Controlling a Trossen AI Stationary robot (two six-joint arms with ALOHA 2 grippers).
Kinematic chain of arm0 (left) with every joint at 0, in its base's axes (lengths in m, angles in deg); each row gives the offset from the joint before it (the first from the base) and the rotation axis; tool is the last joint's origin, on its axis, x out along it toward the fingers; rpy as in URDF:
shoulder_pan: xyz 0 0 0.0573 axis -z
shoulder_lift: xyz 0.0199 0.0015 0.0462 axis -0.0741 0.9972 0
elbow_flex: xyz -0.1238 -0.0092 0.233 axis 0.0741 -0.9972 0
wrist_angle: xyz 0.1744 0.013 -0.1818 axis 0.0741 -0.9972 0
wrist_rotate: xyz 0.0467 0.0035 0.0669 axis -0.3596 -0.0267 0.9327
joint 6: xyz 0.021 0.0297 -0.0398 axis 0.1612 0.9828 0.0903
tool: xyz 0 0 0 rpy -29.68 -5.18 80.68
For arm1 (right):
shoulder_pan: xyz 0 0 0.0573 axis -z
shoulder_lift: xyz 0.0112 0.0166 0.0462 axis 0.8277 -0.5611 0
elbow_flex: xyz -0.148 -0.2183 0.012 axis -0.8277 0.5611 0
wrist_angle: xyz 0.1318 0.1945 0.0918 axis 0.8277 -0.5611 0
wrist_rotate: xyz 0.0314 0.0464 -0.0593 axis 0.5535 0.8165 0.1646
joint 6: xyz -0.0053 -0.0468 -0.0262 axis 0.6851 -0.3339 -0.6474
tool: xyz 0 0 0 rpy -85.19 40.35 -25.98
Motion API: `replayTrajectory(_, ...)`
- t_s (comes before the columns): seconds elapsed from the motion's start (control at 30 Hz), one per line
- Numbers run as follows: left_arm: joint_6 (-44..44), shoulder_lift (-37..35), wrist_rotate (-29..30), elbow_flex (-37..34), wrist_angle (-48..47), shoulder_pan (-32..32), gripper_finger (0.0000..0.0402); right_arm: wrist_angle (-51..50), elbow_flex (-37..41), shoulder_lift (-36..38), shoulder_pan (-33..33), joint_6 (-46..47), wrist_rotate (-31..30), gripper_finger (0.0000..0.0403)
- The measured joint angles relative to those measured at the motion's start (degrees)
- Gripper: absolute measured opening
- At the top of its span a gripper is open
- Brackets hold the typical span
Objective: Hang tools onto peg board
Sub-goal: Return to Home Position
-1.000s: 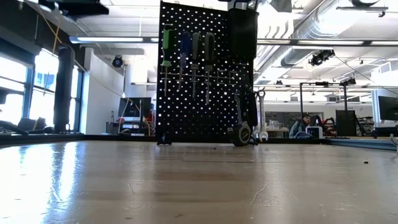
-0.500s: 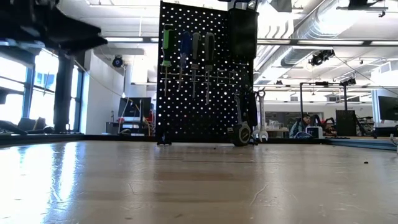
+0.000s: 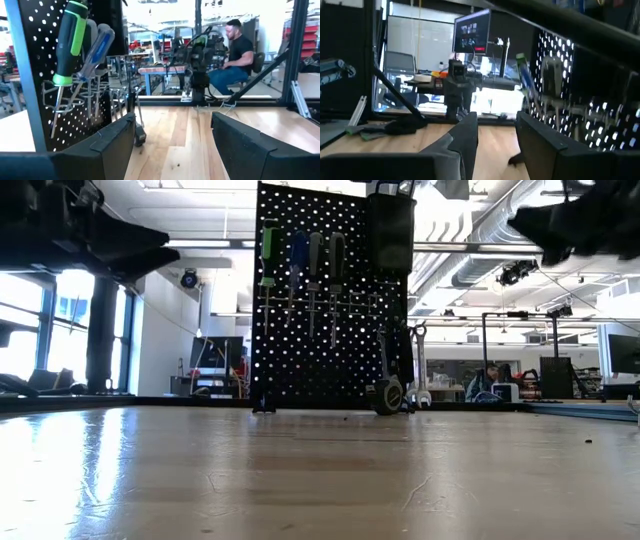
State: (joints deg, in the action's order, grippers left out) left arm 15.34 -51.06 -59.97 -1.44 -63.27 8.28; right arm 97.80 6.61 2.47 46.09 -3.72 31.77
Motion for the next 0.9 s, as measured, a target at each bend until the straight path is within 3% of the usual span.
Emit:
replayTrajectory(0.07,-0.2,0.3,-2.6,0.0,0.1,-2.2,0.0250,2.2,3.1,0.0,3.6,2.6,3.3,0.0128)
replayTrajectory(0.27,-0.9,0.3,-9.1,0.0,-0.1,-7.2,0.0250,1.7,3.0,-0.2,14.6,7.5,13.7,0.0128)
replayTrajectory(0.4,-1.2,0.3,-12.4,0.0,-1.2,-9.6,0.0250,2.6,3.0,-0.1,20.6,7.0,16.9,0.0128)
replayTrajectory(0.6,-2.5,0.4,-15.5,0.0,-4.1,-11.2,0.0250,-0.2,3.0,-0.1,26.7,10.7,17.7,0.0128)
replayTrajectory(0.9,-4.2,0.3,-16.5,0.0,-7.5,-11.0,0.0250,-8.3,3.0,-0.2,27.4,19.0,14.2,0.0128)
